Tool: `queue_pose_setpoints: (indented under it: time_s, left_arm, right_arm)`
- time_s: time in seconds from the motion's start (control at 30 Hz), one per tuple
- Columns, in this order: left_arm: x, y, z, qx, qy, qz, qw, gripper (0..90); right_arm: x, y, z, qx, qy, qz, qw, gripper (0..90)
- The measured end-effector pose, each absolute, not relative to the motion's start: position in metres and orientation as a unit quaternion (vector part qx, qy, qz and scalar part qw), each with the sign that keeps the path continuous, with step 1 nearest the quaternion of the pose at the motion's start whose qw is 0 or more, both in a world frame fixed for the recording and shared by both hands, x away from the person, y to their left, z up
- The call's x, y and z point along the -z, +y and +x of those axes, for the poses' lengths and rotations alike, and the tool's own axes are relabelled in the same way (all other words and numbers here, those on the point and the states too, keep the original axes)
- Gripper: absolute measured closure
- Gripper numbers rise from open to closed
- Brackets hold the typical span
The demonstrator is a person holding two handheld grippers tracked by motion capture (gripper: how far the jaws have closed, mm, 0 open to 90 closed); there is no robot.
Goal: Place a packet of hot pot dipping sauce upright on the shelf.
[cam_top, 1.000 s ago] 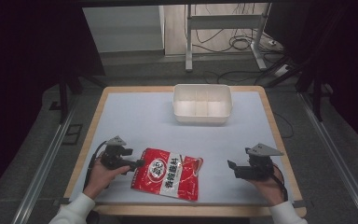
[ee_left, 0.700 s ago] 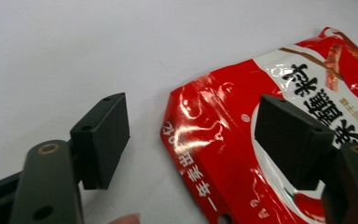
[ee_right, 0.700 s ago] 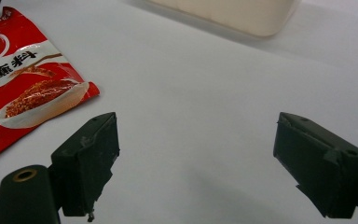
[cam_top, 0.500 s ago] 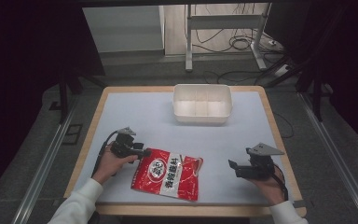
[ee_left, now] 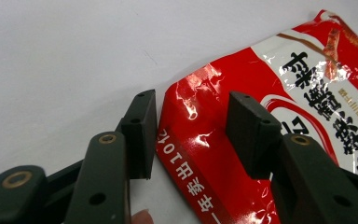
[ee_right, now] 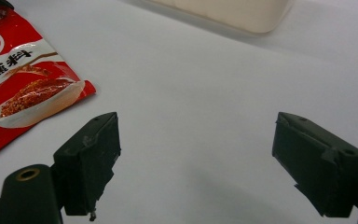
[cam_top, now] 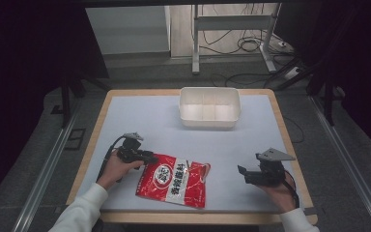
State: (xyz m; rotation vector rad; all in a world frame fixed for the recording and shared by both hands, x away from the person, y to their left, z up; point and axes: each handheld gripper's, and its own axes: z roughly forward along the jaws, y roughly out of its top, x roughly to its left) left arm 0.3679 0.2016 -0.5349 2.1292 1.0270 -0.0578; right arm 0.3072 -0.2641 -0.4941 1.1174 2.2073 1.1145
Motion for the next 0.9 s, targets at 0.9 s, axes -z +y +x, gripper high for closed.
queue_pose_setpoints:
  time_s: [0.9]
  left_arm:
    - [0.532,0.179,0.357,0.071,0.407,0.825,0.387,29.3]
  right_arm:
    - [0.496,-0.265,0.310,-0.395,0.791,0.416,0.212,15.6]
